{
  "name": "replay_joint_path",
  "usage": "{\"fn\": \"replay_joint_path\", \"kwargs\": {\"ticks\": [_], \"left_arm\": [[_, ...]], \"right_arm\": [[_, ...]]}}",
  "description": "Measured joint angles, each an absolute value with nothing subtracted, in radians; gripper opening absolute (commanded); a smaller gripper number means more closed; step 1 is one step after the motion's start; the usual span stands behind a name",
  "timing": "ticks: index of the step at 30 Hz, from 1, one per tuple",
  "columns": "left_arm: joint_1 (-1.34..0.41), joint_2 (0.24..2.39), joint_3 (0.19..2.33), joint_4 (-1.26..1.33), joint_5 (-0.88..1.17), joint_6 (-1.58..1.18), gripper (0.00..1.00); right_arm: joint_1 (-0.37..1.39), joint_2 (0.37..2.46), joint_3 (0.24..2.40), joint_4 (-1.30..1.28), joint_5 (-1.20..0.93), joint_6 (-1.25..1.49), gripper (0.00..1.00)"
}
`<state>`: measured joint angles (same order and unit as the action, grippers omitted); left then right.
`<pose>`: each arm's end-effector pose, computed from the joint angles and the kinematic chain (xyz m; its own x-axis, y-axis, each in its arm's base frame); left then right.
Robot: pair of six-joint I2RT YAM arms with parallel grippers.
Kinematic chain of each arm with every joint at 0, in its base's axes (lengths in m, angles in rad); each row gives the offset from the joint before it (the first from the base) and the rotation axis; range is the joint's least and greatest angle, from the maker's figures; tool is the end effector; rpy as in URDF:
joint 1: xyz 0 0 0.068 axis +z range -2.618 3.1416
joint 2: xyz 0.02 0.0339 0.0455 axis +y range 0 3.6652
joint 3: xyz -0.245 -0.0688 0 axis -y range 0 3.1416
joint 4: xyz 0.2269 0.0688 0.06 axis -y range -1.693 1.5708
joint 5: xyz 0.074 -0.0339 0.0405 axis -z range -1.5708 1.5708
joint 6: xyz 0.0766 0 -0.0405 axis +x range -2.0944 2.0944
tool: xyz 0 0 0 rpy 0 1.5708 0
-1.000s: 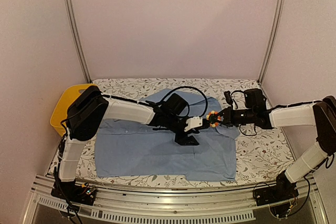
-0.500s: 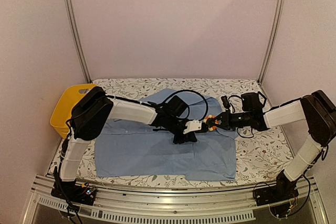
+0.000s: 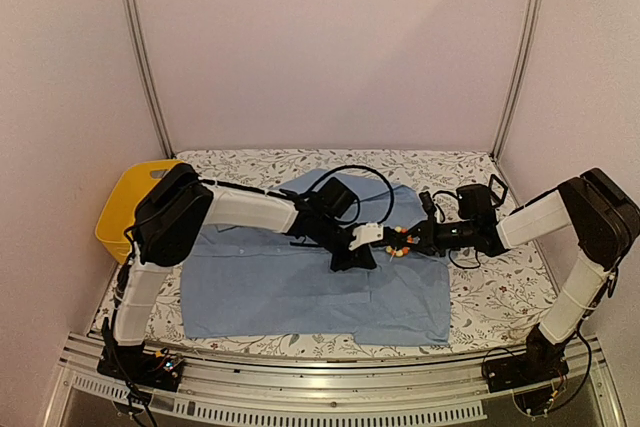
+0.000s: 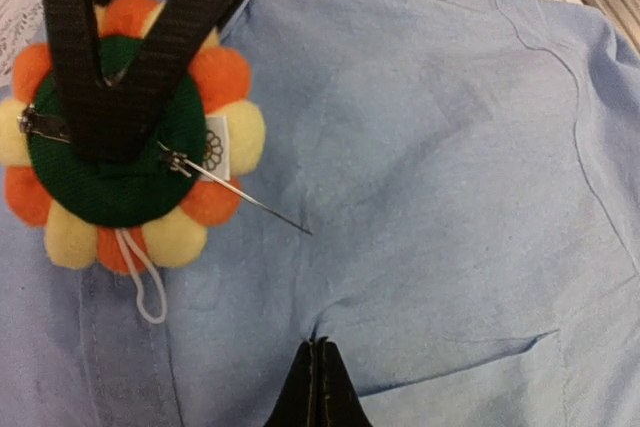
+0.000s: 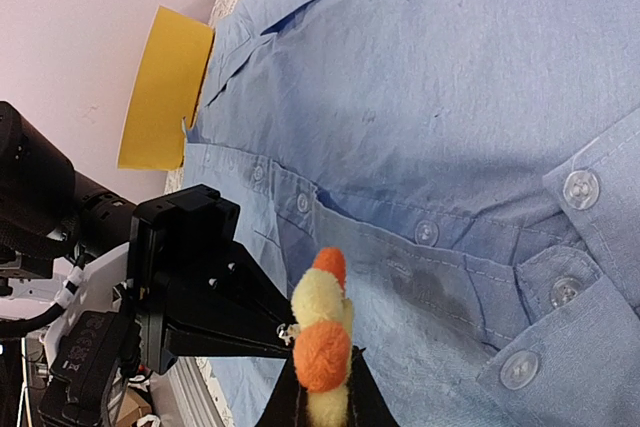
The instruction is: Pin the brooch onto the clothing
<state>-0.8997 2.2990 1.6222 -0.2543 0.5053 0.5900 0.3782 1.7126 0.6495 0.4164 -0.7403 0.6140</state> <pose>0.2705 -0.4003 0.0879 0.0667 0.6989 -0.7121 0.9963 -0.0855 0.0094 0.2798 0.1668 0.1083 -0.9030 0.0989 -0.4181 -0.3091 0.5265 0.7920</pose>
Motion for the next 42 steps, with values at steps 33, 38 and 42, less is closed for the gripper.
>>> {"fn": "replay_joint_path", "kwargs": {"ticks": [33, 38, 42], "left_arm": [[-0.911, 2.239, 1.506, -0.146, 0.516, 0.611, 0.36], [-0.918, 2.247, 1.467, -0.101, 0.509, 0.59, 0.16], [-0.92, 2.252, 1.461, -0.078, 0.497, 0.573, 0.0]], "right_arm": [[0.416, 1.748, 0.64, 0.509, -0.76, 0.708, 0.0], [0.416, 1.754, 0.64, 0.511, -0.754, 0.715, 0.0], [0.416, 1.761, 0.64, 0.514, -0.753, 0.72, 0.0]]}}
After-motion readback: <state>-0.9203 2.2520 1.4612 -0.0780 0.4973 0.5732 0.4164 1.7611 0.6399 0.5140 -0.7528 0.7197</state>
